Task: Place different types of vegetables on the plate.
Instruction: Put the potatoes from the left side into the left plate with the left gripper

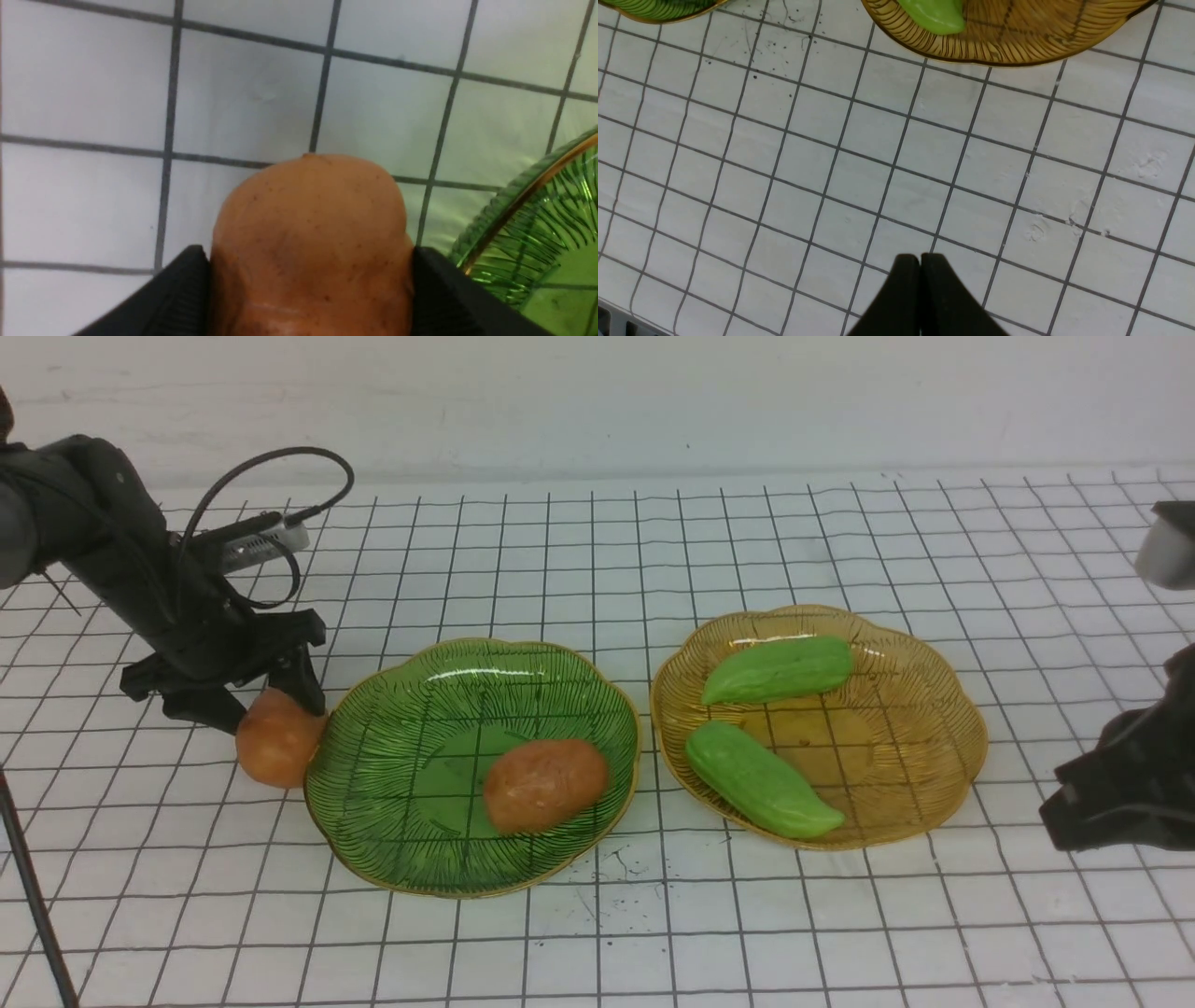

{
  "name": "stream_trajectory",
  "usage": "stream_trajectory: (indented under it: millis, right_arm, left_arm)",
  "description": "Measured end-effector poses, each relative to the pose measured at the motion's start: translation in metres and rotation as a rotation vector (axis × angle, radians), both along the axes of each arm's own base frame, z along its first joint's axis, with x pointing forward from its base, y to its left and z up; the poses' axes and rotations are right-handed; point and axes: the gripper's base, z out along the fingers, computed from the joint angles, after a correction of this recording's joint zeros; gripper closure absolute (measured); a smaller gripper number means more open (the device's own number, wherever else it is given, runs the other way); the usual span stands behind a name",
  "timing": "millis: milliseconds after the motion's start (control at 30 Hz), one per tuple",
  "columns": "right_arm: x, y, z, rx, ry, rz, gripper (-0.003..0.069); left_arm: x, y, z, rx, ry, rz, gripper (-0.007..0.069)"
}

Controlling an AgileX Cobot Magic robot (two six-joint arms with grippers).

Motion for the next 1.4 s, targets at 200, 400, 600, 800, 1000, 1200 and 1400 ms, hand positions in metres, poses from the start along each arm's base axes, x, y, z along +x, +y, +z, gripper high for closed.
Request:
stream_trajectory:
  millis: [200, 400, 600, 800, 1000, 1200, 1400]
  right_arm:
    - [0.0, 0.0, 0.0, 0.0, 0.0, 0.0, 0.0673]
    - [0.0, 0.0, 0.0, -0.001, 0.0, 0.0, 0.0673]
    - [0.0, 0.0, 0.0, 0.0, 0.0, 0.0, 0.0673]
    - [0.0, 0.001, 0.0, 0.009, 0.003, -0.004, 0.0673]
    - [-0.002, 0.002, 0.002, 0.03, 0.001, -0.006, 0.0673]
    - [-0.014, -0.001, 0.013, 0.055, -0.042, -0.026, 0.0673]
    - [-0.049, -0.01, 0.04, 0.094, -0.18, -0.044, 0.0673]
  left_arm:
    - [0.009, 0.008, 0.062, 0.059, -0.069, -0.06, 0.0147]
    - [-0.003, -0.018, 0.118, 0.019, -0.204, -0.175, 0.0147]
    - [-0.008, -0.093, 0.092, -0.095, -0.135, -0.378, 0.0147]
    - [-0.005, -0.139, 0.052, -0.068, -0.039, -0.492, 0.0147]
    - [-0.002, -0.143, 0.031, -0.031, 0.01, -0.507, 0.0129]
    - [-0.002, -0.143, 0.033, -0.031, 0.011, -0.489, -0.0016]
    - [-0.002, -0.143, 0.033, -0.032, 0.018, -0.457, -0.0057]
